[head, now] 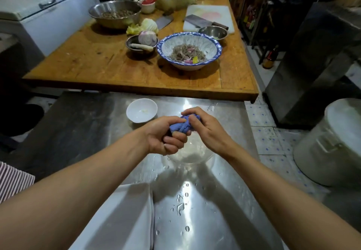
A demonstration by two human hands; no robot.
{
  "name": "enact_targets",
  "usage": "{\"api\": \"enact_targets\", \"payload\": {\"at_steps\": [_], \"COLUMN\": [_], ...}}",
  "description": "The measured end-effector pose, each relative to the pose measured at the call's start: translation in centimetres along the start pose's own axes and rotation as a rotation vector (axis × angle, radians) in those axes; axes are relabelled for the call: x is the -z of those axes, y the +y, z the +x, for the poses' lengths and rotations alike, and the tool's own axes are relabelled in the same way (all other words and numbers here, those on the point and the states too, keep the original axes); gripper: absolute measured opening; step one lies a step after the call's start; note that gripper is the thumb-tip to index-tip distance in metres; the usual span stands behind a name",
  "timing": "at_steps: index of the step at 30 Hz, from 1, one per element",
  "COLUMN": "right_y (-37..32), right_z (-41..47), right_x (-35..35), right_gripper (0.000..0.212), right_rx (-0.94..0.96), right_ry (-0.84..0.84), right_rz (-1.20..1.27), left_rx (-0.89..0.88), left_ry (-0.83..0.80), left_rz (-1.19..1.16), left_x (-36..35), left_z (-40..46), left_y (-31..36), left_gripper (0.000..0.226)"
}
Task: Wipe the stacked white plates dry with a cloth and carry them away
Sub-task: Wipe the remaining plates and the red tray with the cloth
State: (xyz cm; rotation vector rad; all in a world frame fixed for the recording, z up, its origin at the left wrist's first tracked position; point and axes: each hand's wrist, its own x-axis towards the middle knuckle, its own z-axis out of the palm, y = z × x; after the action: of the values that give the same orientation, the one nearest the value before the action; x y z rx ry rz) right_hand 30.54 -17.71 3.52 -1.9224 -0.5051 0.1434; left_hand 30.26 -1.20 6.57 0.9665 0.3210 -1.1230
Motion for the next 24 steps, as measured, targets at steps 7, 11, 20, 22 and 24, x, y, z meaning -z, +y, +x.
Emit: {"api": "enact_targets", "payload": {"at_steps": [7,11,20,22,24], "right_y": [-1.0,-1.2,-0.3,-0.3,-0.4], "right_z": [1.3,2.3,3.8,4.2,4.6], "right_x": [0.0,-0.1,-1.9,-2.1,-2.2], "right_gripper": [0.034,0.03,0.026,0.018,0.011], "right_rx": [-0.102,-0.3,-0.727,-0.781,-0.829], "right_ry": [0.118,0.07,0.13,0.134,0.142], "right_rz": [-0.182,-0.06,0.09,0.094,0.088], "left_rx": [-0.174,-0.386,-0.48,-0.485,-0.497], "left_ry": [0.103,0.576,0.925,0.94,0.957], "left_rz": [0.474,1.413,2.017,2.095,2.141], "left_x": [-1.0,-2.0,0.3,0.5,0.6], "left_z": [-0.7,0.6,3.4,3.6,3.8], "left_y": [0.0,-0.3,-0.8,-0.5,-0.4], "left_gripper": [0.017,0.018,0.031,0.026,0.02]}}
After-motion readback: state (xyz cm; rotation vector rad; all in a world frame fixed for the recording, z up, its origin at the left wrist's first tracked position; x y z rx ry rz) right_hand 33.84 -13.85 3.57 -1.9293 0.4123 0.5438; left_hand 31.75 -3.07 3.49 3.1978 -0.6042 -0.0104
